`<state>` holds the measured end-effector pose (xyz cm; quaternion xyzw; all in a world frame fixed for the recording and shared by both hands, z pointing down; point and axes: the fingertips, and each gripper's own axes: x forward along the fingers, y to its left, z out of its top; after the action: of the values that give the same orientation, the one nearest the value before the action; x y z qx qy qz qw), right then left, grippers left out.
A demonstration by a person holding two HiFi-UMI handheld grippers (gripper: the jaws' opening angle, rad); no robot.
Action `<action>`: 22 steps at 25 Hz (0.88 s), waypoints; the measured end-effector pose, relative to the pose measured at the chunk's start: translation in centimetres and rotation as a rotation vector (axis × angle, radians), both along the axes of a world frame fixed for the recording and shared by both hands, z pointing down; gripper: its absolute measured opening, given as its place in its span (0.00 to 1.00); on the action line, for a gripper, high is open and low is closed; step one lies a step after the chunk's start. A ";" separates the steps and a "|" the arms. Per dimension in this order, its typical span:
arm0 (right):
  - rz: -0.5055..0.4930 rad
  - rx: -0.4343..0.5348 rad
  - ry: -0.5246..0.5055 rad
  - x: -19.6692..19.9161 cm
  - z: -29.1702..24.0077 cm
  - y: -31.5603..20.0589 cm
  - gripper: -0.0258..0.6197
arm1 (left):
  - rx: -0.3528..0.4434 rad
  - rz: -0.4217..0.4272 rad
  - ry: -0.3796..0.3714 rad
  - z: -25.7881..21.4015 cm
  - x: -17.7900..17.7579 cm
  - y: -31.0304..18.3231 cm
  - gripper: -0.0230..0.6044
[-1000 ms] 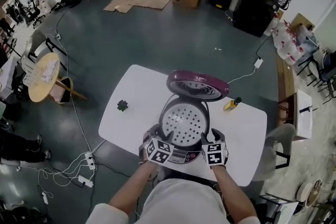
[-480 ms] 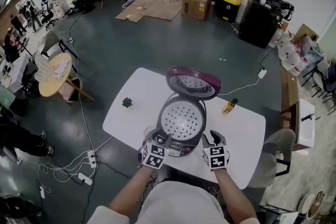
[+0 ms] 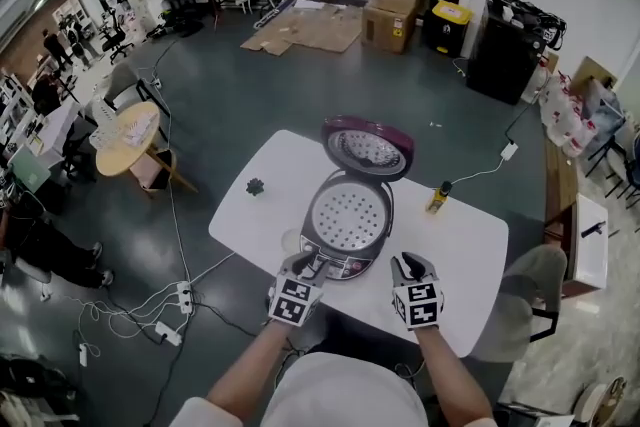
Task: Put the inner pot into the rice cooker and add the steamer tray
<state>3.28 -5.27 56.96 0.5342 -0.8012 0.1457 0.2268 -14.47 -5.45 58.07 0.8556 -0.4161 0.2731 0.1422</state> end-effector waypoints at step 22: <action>0.038 0.136 -0.089 -1.7 -6.0 7.6 0.06 | 0.097 -0.037 0.099 -5.4 -5.2 6.3 0.08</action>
<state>1.63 2.37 50.99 0.5564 -0.8082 0.1191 0.1514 -19.64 0.86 52.69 0.8662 -0.4369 0.2072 0.1262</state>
